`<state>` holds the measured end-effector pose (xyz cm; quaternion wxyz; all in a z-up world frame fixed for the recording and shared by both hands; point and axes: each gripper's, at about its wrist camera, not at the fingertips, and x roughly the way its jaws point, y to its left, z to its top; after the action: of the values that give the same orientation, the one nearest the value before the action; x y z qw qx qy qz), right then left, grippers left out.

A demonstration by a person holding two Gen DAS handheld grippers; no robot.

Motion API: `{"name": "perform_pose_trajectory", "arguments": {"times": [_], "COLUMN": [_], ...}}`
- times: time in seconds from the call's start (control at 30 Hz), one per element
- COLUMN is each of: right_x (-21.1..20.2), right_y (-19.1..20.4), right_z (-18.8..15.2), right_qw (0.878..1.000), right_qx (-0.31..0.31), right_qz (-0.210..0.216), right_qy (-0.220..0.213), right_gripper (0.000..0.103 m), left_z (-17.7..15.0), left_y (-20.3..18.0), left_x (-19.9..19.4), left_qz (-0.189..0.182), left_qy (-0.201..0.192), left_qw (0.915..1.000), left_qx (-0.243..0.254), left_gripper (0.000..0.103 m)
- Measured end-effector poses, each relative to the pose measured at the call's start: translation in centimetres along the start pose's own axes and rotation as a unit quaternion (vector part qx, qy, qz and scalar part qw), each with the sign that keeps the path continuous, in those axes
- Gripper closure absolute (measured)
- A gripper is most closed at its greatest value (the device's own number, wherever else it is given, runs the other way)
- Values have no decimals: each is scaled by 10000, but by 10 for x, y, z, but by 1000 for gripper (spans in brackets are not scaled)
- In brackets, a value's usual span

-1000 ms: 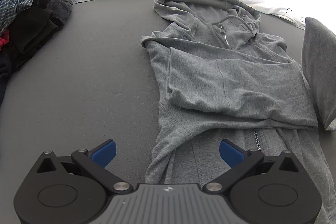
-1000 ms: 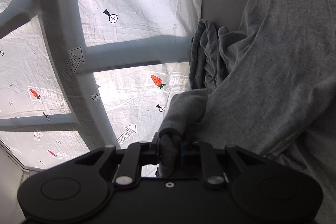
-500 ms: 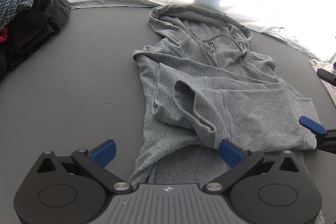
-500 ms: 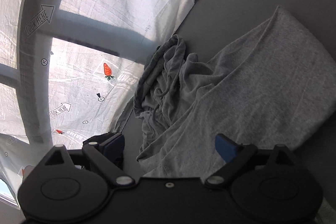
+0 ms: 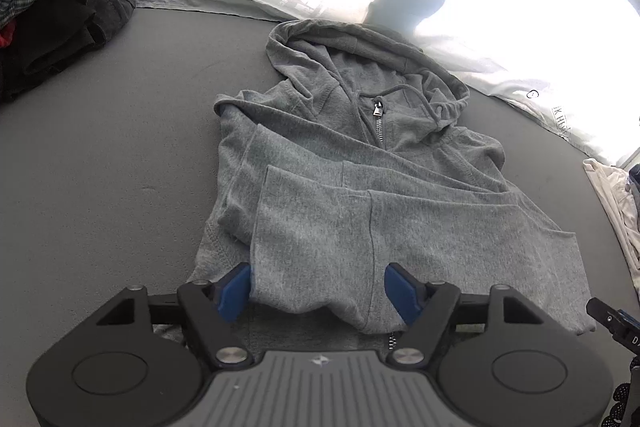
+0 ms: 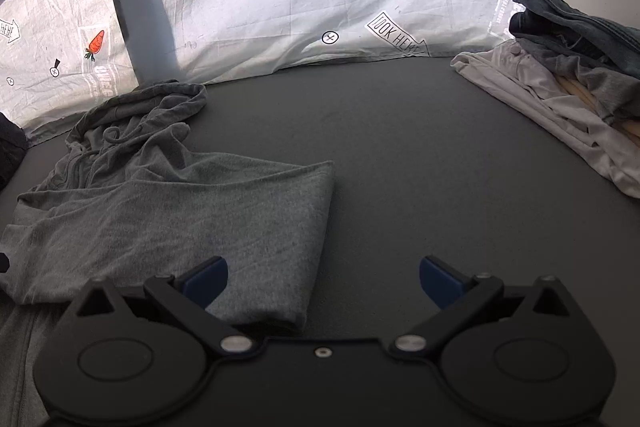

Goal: Fold clothes

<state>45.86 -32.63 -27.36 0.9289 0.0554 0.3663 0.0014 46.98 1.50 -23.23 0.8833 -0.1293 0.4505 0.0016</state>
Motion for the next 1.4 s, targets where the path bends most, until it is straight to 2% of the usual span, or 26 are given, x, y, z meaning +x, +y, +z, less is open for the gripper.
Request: {"name": "perform_pose_trajectory", "arguments": {"times": [0.03,0.1,0.13,0.17,0.3,0.43,0.47,0.53,0.73,0.97,1.07,1.23,1.3,1.4], "right_x": [2,4,5,6,10,9,9,9,4,-6,-10,-11,-11,-9], "right_y": [-1,-2,-1,0,1,1,1,1,6,19,27,41,47,55], "right_z": [-3,-9,-12,-15,-23,-26,-26,-26,-23,-22,-23,-26,-28,-32], "right_qw": [10000,10000,10000,10000,10000,10000,10000,10000,10000,9997,9996,9996,9996,9996], "right_qx": [1,-22,-48,-51,-19,29,43,27,-54,-187,-189,-163,-128,-114], "right_qz": [-14,-26,-22,-19,-13,-5,-3,-12,46,157,195,232,239,267], "right_qy": [20,45,45,56,69,6,0,6,1,-78,-107,-70,-51,-6], "right_gripper": [0,0,0,0,0,0,0,0,0,0,0,0,0,0], "left_z": [-1,-3,-3,-3,-2,-4,-3,-2,12,50,65,78,83,92], "left_y": [-1,-1,0,2,8,7,6,4,4,5,12,38,52,62], "left_x": [-1,-4,-4,-4,4,8,7,4,-24,-64,-76,-90,-95,-101], "left_qz": [19,72,80,101,149,163,140,96,46,-137,-97,5,-82,-297], "left_qy": [-25,-88,-100,-70,115,120,94,18,-594,-1395,-1647,-1890,-1930,-2001], "left_qw": [10000,9999,9999,9999,9998,9998,9998,9999,9982,9901,9862,9813,9797,9766], "left_qx": [25,51,48,27,-39,71,102,134,-25,-111,-140,-360,-542,-724], "left_gripper": [40,59,66,78,79,80,88,92,94,94,94,95,99,99]}}
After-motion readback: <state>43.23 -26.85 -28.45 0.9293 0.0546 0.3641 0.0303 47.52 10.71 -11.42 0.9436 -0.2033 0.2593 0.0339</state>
